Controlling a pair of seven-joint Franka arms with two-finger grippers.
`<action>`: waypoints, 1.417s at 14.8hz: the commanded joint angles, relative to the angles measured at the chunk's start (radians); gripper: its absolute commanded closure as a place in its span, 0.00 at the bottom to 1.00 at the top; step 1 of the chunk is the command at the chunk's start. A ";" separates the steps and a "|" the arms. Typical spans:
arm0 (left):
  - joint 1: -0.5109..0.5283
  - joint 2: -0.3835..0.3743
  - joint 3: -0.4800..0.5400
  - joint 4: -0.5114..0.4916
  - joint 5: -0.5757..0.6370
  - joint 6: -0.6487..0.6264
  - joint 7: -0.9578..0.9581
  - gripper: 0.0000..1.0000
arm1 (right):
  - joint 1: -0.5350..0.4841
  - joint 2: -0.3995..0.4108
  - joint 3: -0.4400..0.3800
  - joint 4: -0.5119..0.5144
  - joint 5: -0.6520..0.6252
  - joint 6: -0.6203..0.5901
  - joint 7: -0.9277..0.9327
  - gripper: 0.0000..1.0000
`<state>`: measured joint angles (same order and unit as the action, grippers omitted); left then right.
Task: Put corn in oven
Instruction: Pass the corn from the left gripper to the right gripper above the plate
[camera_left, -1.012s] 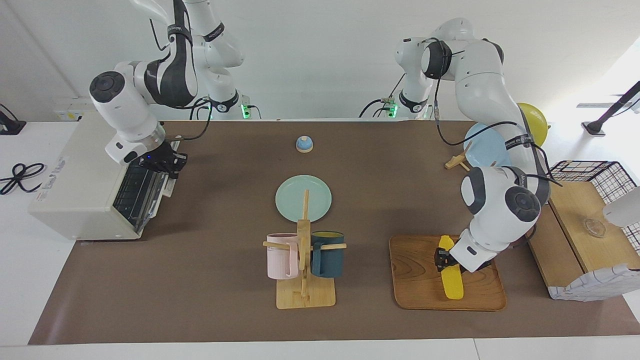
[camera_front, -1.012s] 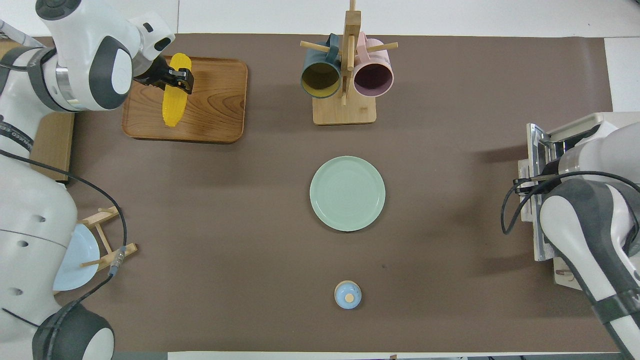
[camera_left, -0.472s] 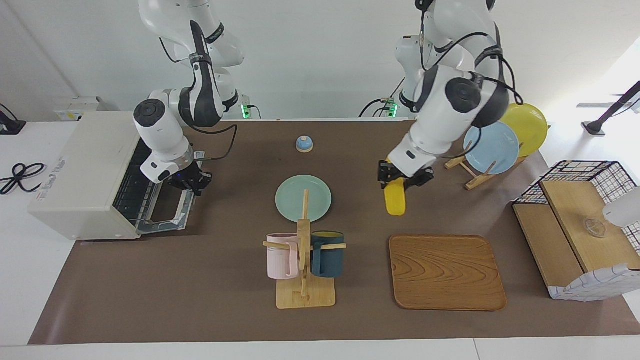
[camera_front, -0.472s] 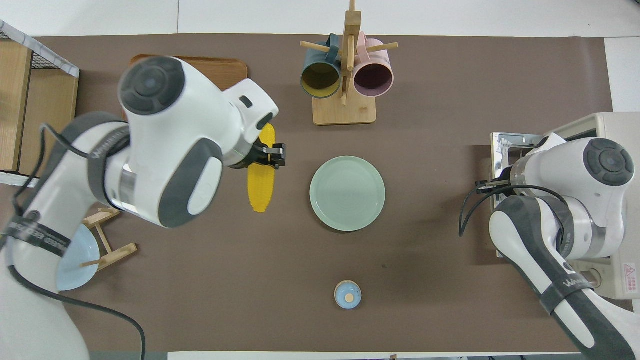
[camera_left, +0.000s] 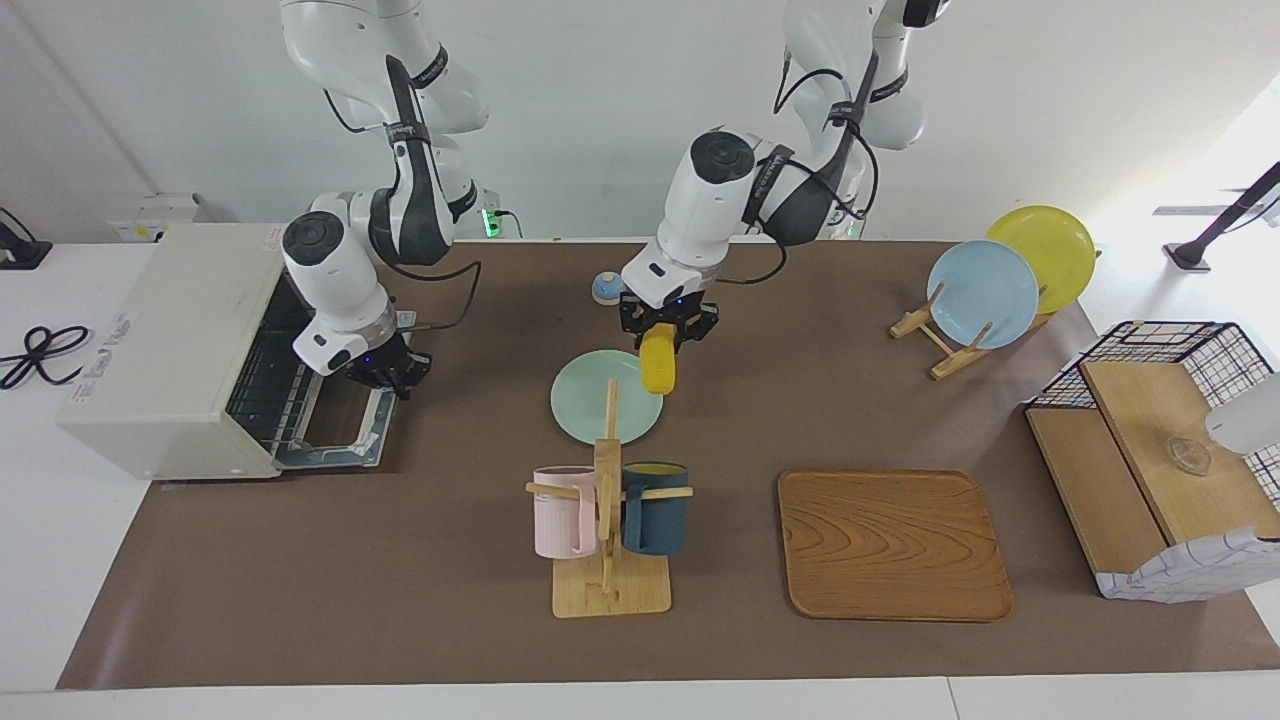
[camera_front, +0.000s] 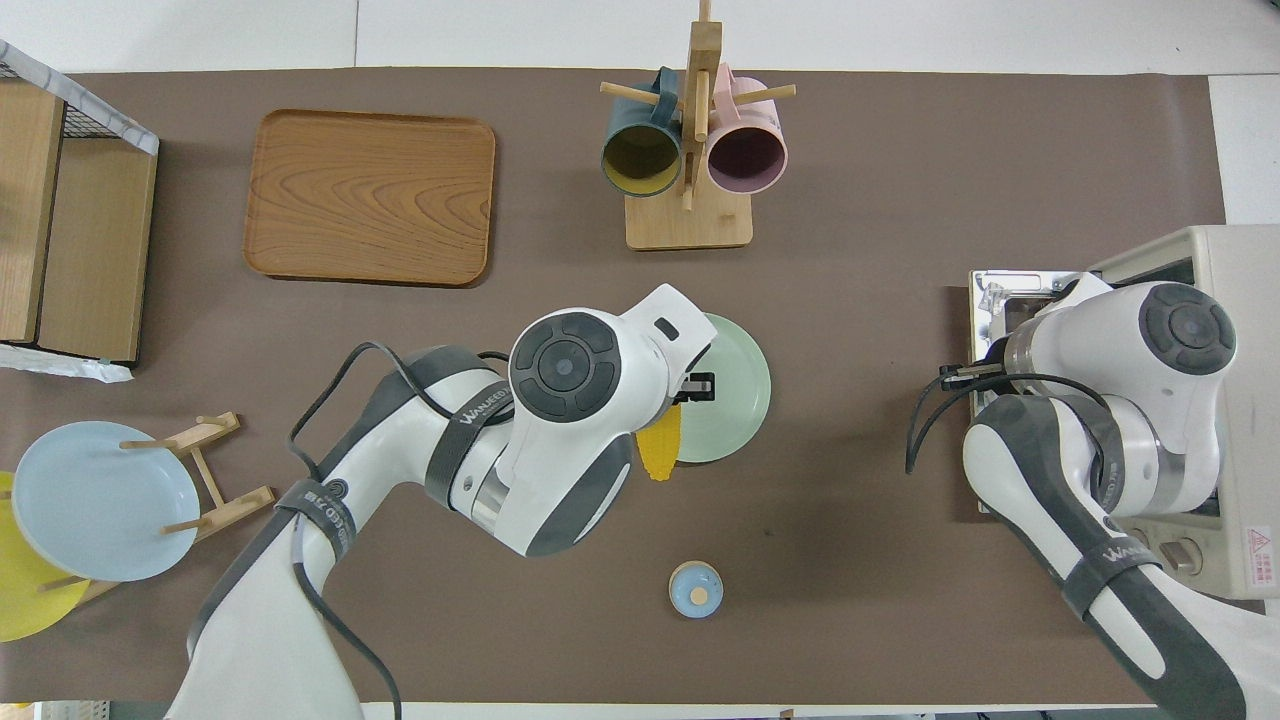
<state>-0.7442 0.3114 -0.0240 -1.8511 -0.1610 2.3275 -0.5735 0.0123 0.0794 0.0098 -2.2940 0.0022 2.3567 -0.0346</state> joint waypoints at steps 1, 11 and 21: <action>-0.040 0.089 0.022 0.019 -0.015 0.119 -0.022 1.00 | 0.031 -0.004 -0.013 -0.007 0.008 0.012 0.028 1.00; -0.052 0.103 0.035 0.003 -0.006 0.159 -0.039 0.00 | 0.124 0.011 -0.010 0.143 0.025 -0.109 0.114 0.00; 0.253 -0.184 0.044 0.071 0.009 -0.307 0.199 0.00 | 0.271 0.069 0.030 0.410 0.029 -0.310 0.316 0.00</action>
<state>-0.5760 0.1773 0.0274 -1.8014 -0.1597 2.1289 -0.4686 0.2160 0.0919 0.0325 -2.0407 0.0159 2.1457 0.1821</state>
